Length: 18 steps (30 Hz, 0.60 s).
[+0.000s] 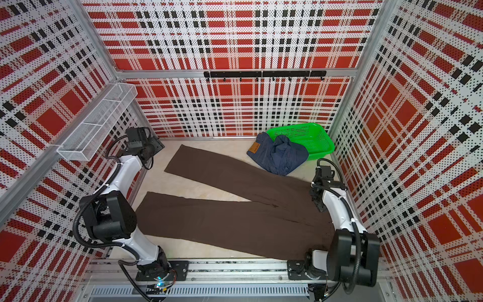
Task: Fold and stack the trousers
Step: Move the trousers to the center of the table.
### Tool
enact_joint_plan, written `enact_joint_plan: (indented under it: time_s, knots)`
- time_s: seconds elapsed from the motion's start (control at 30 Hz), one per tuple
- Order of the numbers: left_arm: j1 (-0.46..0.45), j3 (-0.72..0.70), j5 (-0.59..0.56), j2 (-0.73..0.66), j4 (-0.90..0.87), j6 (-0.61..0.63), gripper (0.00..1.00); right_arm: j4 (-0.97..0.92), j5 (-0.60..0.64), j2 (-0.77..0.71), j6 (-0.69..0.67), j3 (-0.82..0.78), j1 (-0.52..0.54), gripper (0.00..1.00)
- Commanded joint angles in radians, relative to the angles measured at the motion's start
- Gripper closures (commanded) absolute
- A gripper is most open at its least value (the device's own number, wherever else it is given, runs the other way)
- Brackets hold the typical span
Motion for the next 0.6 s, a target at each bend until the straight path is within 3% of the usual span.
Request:
enact_joint_plan:
  time_s: [0.0,0.17,0.57]
  knots:
    - [-0.003,-0.048,0.011,-0.029,-0.023,0.003,0.28,0.081,0.007,0.074,-0.002,0.01,-0.045,0.44]
    - [0.036,-0.104,0.022,-0.085,-0.049,0.018,0.27,0.2,-0.052,0.201,-0.02,0.01,-0.121,0.51]
    - [0.134,-0.161,0.004,-0.142,-0.11,0.058,0.24,0.348,-0.144,0.406,-0.022,0.015,-0.271,0.51]
